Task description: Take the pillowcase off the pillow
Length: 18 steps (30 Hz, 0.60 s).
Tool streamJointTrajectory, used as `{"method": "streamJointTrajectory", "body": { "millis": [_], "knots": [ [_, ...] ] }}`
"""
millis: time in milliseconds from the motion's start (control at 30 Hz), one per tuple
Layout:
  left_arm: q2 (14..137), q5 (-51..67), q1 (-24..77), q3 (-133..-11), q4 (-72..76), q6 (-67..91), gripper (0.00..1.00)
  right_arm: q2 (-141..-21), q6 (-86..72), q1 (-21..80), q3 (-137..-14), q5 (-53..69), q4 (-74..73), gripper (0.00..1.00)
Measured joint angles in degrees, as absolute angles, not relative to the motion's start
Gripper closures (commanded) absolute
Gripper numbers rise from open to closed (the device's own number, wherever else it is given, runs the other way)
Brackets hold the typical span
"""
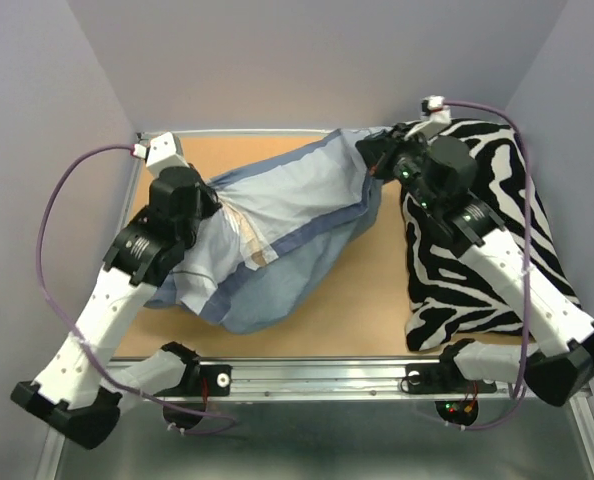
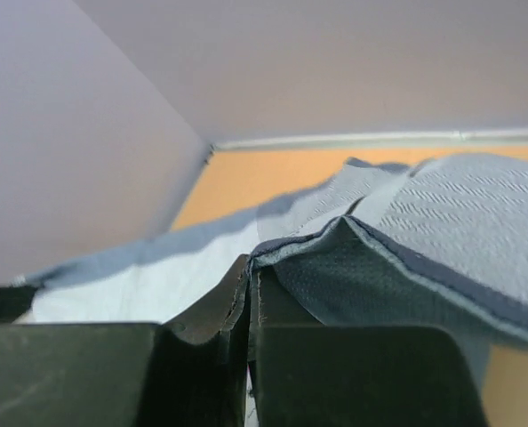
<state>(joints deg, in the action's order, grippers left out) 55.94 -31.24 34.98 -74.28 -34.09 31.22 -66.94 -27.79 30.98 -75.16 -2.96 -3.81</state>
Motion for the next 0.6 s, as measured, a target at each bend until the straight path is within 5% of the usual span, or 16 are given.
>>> {"method": "streamJointTrajectory", "body": {
  "millis": [233, 600],
  "knots": [
    [72.07, -5.52, 6.13, -69.01, -22.11, 28.49, 1.00, -85.10, -24.93, 38.26, -81.84, -10.33, -10.17, 1.00],
    [85.82, 2.68, -0.14, -73.01, -16.19, 24.08, 1.00, -88.86, -12.05, 59.70, -99.11, -31.24, -20.25, 1.00]
  ]
}}
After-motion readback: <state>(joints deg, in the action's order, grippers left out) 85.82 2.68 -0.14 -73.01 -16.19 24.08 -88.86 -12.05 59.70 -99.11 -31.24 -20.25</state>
